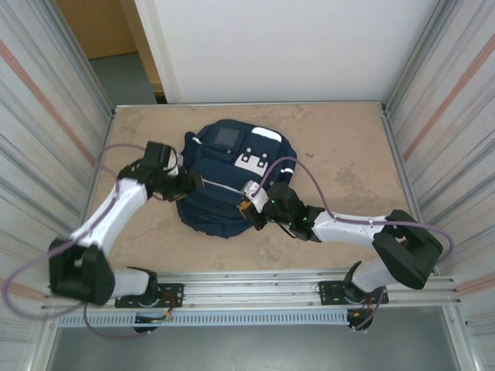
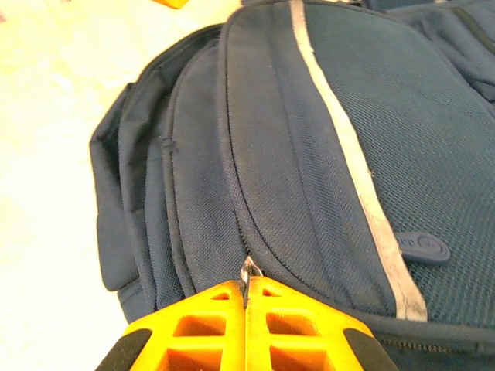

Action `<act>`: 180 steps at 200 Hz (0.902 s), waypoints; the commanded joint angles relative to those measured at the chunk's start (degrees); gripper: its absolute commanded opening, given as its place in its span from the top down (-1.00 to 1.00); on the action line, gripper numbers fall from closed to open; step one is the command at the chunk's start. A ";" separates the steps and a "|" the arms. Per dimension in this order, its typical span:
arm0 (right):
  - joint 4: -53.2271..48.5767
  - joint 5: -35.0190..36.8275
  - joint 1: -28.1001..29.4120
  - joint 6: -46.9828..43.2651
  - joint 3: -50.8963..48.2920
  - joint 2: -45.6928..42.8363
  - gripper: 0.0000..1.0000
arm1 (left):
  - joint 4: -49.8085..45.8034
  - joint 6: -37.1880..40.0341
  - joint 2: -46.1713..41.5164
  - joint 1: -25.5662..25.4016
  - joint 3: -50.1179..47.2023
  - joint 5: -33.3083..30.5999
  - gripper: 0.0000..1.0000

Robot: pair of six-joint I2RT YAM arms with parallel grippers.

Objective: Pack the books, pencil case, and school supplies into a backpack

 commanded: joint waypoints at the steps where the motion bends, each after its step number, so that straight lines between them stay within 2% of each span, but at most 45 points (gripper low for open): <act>1: 2.25 -4.44 0.89 1.78 2.50 1.35 1.00 | 8.92 -13.25 -6.99 -2.84 -7.40 0.19 -0.10; 17: 1.95 -4.67 1.31 1.83 2.56 1.69 1.00 | 12.11 -17.52 -8.32 -6.94 -9.53 -3.41 -0.04; 39: 1.51 -4.04 2.01 1.74 2.52 1.51 1.00 | 13.21 -20.49 -5.35 -11.73 -9.83 -8.40 -0.04; 67: 1.93 -2.93 3.07 2.02 2.34 1.43 1.00 | 17.34 -22.11 -0.21 -14.04 -9.21 -8.94 -0.07; 100: 3.08 -2.30 4.51 2.56 2.51 2.09 1.00 | 16.62 -23.54 5.88 -16.68 -5.84 -11.91 -0.09; 113: 3.33 -2.31 4.85 2.62 2.55 2.41 1.00 | 16.86 -24.18 7.54 -17.36 -5.26 -13.26 -0.03; 119: 3.45 -2.24 4.87 2.71 2.55 2.56 1.00 | 16.93 -24.13 8.07 -17.47 -5.08 -13.75 0.02; 125: 3.45 -2.14 4.92 2.81 2.55 2.66 1.00 | 16.74 -24.03 8.59 -17.60 -4.95 -14.12 0.17; 142: 2.52 -1.07 4.83 1.90 2.30 2.51 1.00 | 16.42 -23.07 8.88 -17.39 -4.70 -14.21 0.83; 148: 1.59 -0.37 4.67 1.10 2.21 2.39 1.00 | 16.00 -22.42 8.60 -17.21 -4.66 -14.14 1.00; 168: -2.85 0.09 3.33 -4.72 1.77 1.72 1.00 | 13.63 -19.82 6.82 -15.55 -4.27 -13.19 1.00; 180: -4.42 0.52 2.14 -7.89 0.88 1.22 1.00 | 13.52 -17.32 5.90 -13.80 -4.29 -9.77 1.00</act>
